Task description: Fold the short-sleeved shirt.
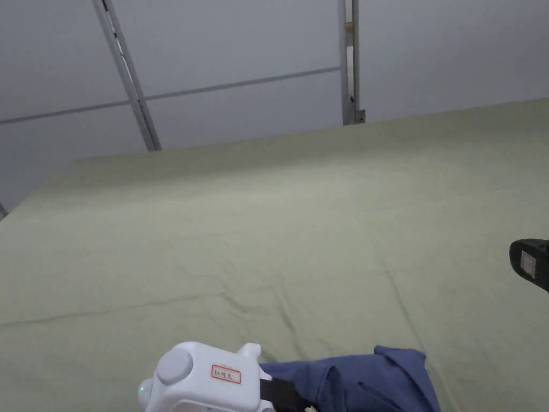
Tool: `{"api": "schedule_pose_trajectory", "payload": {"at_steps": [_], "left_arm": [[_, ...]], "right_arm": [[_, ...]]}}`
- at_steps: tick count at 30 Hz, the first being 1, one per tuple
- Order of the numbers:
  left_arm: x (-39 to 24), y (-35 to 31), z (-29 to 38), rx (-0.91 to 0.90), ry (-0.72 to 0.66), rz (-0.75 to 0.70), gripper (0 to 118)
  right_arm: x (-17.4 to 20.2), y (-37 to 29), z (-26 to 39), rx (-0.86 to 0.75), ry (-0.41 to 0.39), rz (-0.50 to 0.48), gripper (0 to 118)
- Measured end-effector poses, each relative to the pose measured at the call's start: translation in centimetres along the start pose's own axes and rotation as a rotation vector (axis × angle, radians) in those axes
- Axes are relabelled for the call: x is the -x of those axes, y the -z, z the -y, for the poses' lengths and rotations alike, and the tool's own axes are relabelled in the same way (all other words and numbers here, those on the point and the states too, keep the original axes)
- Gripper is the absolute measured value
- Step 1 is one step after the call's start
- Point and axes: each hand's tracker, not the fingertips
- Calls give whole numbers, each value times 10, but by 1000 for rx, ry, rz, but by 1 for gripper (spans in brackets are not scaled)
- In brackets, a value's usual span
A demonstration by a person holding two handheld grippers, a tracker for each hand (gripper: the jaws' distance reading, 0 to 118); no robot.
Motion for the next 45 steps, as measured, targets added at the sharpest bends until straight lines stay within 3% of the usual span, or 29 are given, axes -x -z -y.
{"api": "schedule_pose_trajectory", "payload": {"at_steps": [5,10,14,17,21,24,25,26,27,29,31,33,34,35,36,38,41,45], "left_arm": [[-11,14,-3,19,19,-1,0],[-3,-52,8,-136,-24,119,0],[15,-127,16,-286,1,-53,0],[51,-162,23,-360,-113,-112,0],[89,-178,36,-397,-217,-110,0],[109,-171,39,-389,-223,1,1],[116,-168,39,-369,-222,54,26],[122,-161,37,-360,-233,70,86],[128,-149,34,-323,-249,58,118],[142,-141,33,-302,-306,-27,118],[147,-139,32,-326,-314,105,118],[142,-146,37,-308,-324,86,116],[138,-145,39,-309,-308,59,101],[132,-146,39,-303,-253,5,58],[128,-140,37,-298,-218,-70,5],[121,-133,36,-286,-164,-192,5],[122,-137,41,-301,-235,-85,5],[109,-154,45,-323,-219,-92,5]], "right_arm": [[-1,3,1,18,12,9,3],[5,0,0,11,-26,2,3],[10,3,-2,-7,-28,-8,3],[13,7,-2,-14,15,-44,3],[20,12,2,-3,8,-52,3],[24,15,3,12,-5,-58,3],[25,15,4,16,-8,-59,3],[25,16,4,19,-10,-60,3],[26,16,3,22,-13,-59,3],[26,16,3,25,-23,-54,3],[26,15,2,28,-31,-46,3],[24,15,2,33,-29,-43,3],[23,15,2,35,-27,-42,3],[23,15,2,36,-24,-40,3],[22,15,3,37,-21,-37,3],[21,17,4,40,-15,-36,3],[21,17,5,46,-11,-35,3],[21,15,6,48,-22,-39,3]]}}
